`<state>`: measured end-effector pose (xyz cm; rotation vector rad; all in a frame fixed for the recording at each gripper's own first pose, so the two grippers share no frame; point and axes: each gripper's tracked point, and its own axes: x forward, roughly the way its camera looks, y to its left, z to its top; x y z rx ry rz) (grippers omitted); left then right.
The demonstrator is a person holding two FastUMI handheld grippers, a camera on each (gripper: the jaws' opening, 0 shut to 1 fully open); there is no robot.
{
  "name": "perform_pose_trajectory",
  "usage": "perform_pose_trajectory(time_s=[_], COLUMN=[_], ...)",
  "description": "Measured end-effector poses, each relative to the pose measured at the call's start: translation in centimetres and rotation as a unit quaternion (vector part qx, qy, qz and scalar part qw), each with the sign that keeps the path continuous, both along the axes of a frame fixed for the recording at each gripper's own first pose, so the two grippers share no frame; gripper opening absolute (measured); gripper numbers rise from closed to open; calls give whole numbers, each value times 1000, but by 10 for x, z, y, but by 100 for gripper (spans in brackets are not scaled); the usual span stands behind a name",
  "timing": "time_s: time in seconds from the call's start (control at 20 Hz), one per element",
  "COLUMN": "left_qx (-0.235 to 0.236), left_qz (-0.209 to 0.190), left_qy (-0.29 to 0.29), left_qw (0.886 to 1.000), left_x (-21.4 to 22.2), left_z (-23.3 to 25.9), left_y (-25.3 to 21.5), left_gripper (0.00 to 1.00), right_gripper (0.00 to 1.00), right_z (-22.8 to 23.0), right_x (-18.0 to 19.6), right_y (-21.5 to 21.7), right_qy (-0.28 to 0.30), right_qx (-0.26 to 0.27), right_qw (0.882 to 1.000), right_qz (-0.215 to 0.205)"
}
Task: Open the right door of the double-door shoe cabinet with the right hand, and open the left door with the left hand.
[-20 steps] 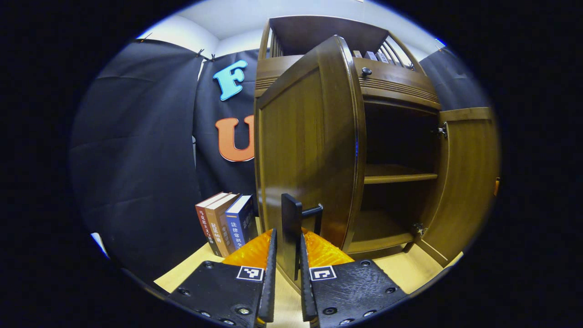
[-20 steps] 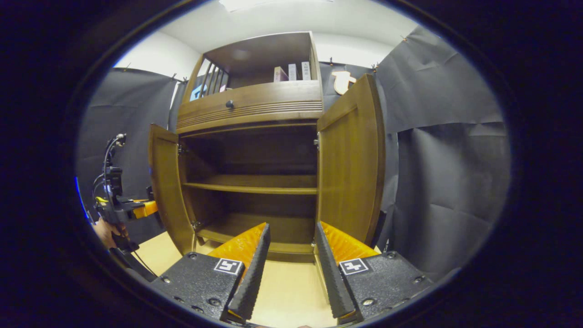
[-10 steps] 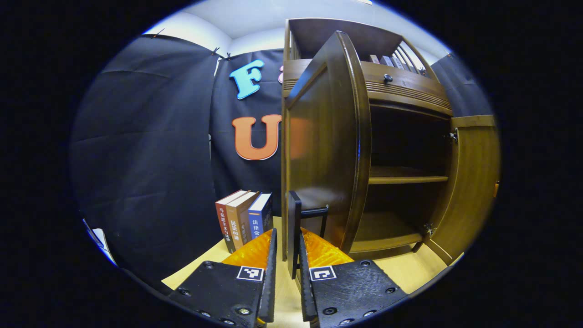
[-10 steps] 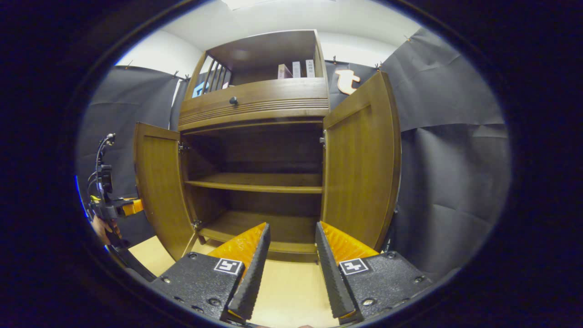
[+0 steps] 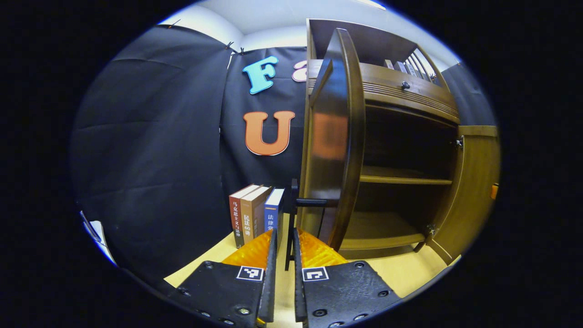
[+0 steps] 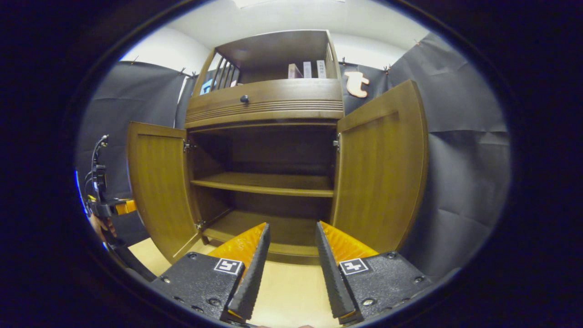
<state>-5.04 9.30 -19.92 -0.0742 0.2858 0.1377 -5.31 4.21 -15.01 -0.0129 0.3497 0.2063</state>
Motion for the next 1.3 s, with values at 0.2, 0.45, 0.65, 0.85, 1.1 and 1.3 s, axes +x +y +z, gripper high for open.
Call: perform_pose_trajectory(time_s=[0.2,0.45,0.65,0.85,1.1,1.3], left_qx=[-9,-17,1,55,93,67], left_qz=[35,65,71,89,34,-12], left_qy=[7,1,-1,-7,-46,-74], left_qw=[999,998,997,995,994,995], left_x=[-9,-17,-29,-39,-25,-7], left_z=[-5,-1,5,14,60,98], left_y=[35,62,40,16,-52,-97], left_gripper=[16,17,31,19,31,45], right_gripper=[65,64,65,74,76,83], right_z=[0,5,18,39,61,73], right_x=[3,5,5,13,18,24], right_y=[9,14,10,0,-13,-18], right_qy=[2,-2,-17,-37,-59,-69], right_qx=[-1,-1,-2,8,21,37], right_qw=[1000,1000,1000,999,998,997], right_qz=[6,9,1,-10,-20,-19])
